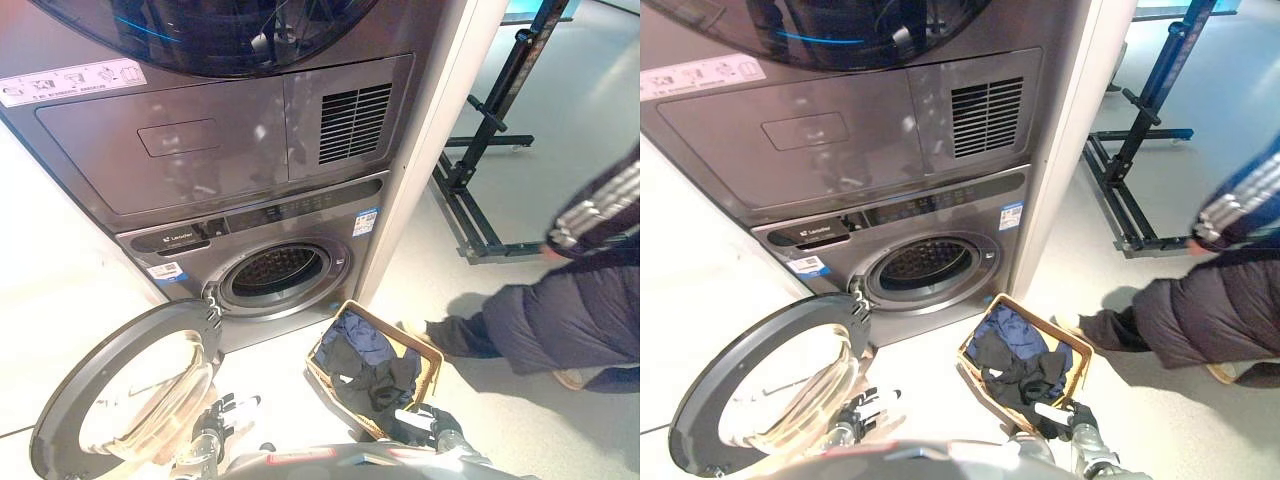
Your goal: Put the clothes in the basket into the washing machine.
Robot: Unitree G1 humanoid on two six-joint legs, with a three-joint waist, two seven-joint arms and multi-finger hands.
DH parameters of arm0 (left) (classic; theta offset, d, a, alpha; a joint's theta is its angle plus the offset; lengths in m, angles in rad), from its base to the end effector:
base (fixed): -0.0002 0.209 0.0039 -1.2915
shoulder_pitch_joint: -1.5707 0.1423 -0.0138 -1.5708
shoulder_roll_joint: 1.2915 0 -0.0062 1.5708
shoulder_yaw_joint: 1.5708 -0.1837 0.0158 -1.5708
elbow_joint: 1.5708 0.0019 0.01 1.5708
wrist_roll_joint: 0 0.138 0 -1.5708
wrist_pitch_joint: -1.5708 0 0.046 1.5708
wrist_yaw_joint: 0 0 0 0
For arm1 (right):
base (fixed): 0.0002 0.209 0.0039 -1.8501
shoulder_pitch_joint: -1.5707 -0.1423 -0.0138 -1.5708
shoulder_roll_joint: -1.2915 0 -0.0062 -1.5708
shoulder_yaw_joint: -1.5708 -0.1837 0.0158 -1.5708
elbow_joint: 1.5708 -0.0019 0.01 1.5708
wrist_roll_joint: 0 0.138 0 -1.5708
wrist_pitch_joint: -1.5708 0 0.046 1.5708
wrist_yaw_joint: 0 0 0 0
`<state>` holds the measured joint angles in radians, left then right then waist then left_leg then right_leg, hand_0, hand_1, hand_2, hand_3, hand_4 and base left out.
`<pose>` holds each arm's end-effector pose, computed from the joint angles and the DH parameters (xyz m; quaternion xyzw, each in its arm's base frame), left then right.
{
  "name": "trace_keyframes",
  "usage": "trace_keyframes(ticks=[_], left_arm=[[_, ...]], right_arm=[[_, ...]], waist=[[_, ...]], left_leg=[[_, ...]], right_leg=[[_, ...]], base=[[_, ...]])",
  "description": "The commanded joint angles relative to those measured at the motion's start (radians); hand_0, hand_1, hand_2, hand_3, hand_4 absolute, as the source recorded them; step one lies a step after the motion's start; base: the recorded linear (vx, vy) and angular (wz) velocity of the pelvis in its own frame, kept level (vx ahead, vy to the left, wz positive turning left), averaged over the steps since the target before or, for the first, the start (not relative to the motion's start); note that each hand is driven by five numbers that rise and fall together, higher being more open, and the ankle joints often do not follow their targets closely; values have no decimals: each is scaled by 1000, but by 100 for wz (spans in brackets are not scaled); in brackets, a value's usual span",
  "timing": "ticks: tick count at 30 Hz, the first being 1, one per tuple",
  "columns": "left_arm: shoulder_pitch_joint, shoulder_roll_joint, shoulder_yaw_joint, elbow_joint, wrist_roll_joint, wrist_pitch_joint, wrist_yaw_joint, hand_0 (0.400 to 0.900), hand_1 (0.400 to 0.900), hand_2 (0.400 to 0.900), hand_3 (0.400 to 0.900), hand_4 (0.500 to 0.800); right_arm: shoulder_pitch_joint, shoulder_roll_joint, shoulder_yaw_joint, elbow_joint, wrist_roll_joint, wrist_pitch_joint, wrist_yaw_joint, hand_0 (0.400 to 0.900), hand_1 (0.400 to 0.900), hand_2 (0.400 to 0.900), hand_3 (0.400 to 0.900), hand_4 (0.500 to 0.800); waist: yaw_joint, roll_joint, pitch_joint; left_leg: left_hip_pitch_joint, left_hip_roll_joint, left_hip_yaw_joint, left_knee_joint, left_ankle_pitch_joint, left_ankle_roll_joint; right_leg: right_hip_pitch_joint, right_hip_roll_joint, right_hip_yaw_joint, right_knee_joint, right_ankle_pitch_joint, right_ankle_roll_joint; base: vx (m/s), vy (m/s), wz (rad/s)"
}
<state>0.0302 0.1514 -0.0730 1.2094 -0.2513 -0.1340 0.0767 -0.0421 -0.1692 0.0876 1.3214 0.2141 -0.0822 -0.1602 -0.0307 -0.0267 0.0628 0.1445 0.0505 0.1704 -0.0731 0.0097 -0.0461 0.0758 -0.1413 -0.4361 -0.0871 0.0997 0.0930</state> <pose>0.0697 0.1990 -0.1193 0.0044 0.5189 0.1216 0.8461 0.0747 -0.2051 -0.1200 -0.0589 0.5559 -0.1436 0.8166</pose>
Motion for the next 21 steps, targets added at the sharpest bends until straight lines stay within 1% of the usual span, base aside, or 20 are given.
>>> trace_keyframes(ticks=[1, 21], left_arm=[[-63, 15, -4, 11, 46, -46, -1, 900, 900, 900, 900, 800], [-54, 10, 7, 23, 31, -43, -1, 900, 900, 900, 900, 800]], right_arm=[[-90, -28, 19, 5, -7, -21, -1, 900, 900, 900, 900, 800], [-92, -18, 28, 14, -15, -19, 2, 900, 900, 900, 900, 800]], waist=[[-2, -12, 9], [-6, -17, 12]], left_leg=[[-71, -11, -25, 14, 42, -31], [-72, -8, -21, 14, 43, -33]], right_leg=[[30, 1, 0, 14, -30, 97], [25, 3, 8, 13, -29, 94]], base=[[0, 0, 0], [0, 0, -1]])
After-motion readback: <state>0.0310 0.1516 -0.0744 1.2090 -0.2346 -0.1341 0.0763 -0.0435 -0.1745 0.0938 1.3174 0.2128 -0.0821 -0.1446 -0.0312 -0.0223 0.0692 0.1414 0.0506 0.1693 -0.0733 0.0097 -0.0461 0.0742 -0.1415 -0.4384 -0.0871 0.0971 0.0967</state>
